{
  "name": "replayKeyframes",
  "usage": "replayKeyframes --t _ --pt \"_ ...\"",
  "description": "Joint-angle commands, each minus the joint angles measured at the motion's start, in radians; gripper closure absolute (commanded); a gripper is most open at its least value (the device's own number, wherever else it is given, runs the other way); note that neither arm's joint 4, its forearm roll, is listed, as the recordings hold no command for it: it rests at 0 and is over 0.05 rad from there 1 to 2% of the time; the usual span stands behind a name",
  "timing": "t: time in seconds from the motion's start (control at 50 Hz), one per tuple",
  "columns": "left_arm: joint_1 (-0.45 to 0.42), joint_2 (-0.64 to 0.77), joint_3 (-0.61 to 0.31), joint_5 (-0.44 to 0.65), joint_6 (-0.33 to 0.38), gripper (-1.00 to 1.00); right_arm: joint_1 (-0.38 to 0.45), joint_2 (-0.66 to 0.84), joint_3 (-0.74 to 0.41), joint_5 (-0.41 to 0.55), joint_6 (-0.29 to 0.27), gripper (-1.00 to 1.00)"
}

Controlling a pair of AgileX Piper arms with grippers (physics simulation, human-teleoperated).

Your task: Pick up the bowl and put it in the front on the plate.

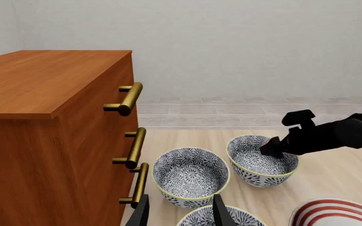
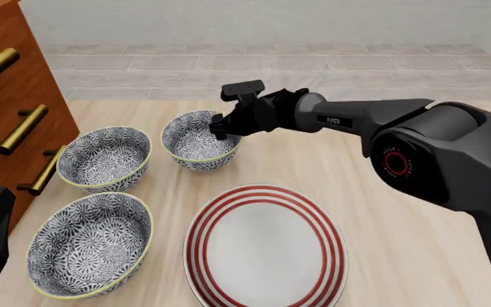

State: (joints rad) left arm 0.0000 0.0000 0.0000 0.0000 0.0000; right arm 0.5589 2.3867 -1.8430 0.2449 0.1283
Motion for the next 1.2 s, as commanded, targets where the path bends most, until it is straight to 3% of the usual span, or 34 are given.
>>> replayKeyframes --t 0.02,0.1,0.12,0.28,0.4,0.5,1.2 --pt "0.000 0.000 0.000 0.000 0.000 -1.00 0.002 0.022 -0.017 0.007 0.009 -1.00" --pt "0.000 0.000 0.000 0.000 0.000 -1.00 0.011 0.003 0.013 -0.014 0.021 -1.00" --pt "0.000 0.000 0.000 0.000 0.000 -1.00 0.018 0.007 0.013 -0.012 0.032 1.00" --pt "0.000 0.000 0.000 0.000 0.000 -1.00 -0.005 -0.004 0.010 -0.015 0.022 1.00" --pt "0.000 0.000 0.000 0.000 0.000 -1.00 -0.087 0.007 -0.065 0.027 -0.069 1.00" --pt "0.000 0.000 0.000 0.000 0.000 -1.00 -0.115 -0.043 -0.048 0.030 -0.106 1.00" --pt "0.000 0.000 0.000 0.000 0.000 -1.00 -0.117 -0.333 0.229 -0.049 -0.148 1.00"
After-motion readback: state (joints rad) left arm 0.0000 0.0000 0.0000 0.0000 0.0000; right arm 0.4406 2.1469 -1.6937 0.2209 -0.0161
